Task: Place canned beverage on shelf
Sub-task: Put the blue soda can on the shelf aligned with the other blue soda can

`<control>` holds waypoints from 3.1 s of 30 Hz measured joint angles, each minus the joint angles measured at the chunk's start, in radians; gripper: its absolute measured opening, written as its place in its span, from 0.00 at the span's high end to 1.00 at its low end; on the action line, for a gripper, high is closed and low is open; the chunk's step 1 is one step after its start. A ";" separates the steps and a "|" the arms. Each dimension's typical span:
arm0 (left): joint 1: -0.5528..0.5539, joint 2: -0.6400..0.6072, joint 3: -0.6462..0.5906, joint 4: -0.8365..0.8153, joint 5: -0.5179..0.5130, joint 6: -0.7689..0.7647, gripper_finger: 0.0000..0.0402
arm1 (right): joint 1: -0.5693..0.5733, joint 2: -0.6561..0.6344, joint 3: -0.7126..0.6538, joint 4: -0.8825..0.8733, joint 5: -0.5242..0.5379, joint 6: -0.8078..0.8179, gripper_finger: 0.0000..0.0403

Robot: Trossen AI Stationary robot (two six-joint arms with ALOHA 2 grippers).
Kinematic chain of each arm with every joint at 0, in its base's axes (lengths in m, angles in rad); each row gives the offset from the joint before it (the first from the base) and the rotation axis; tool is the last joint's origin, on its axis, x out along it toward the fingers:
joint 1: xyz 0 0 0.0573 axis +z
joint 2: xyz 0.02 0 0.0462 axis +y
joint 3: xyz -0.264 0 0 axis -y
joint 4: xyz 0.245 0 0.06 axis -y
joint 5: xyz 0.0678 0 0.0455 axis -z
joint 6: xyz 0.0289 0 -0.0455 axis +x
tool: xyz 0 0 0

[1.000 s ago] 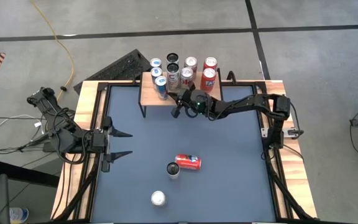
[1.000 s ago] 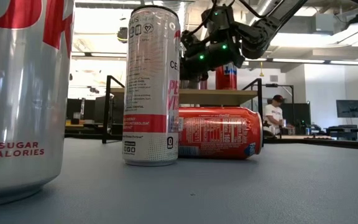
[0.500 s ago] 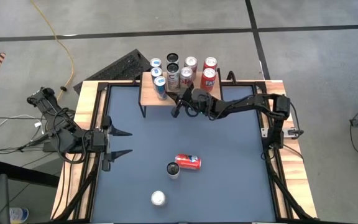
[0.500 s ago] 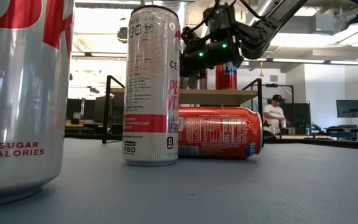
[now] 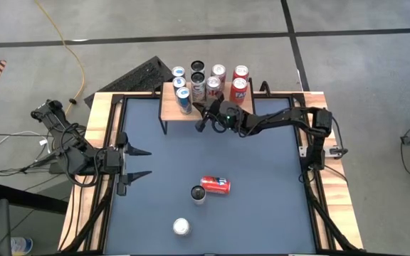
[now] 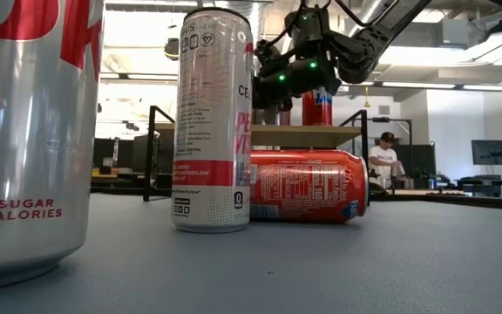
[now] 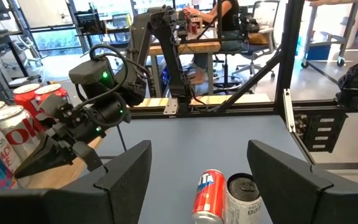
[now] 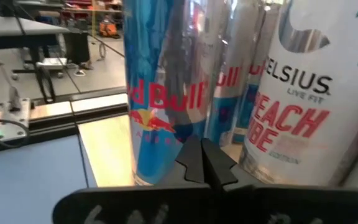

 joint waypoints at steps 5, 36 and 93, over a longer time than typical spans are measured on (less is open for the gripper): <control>0.000 0.000 0.000 0.000 0.000 0.000 0.36 | -0.006 0.000 0.000 0.013 -0.042 0.002 1.00; 0.000 0.000 0.000 -0.009 -0.016 0.008 0.36 | 0.054 0.001 0.018 0.002 0.141 -0.086 1.00; 0.000 0.000 0.000 -0.044 -0.016 -0.059 0.36 | 0.100 0.087 0.150 -0.166 0.216 -0.123 1.00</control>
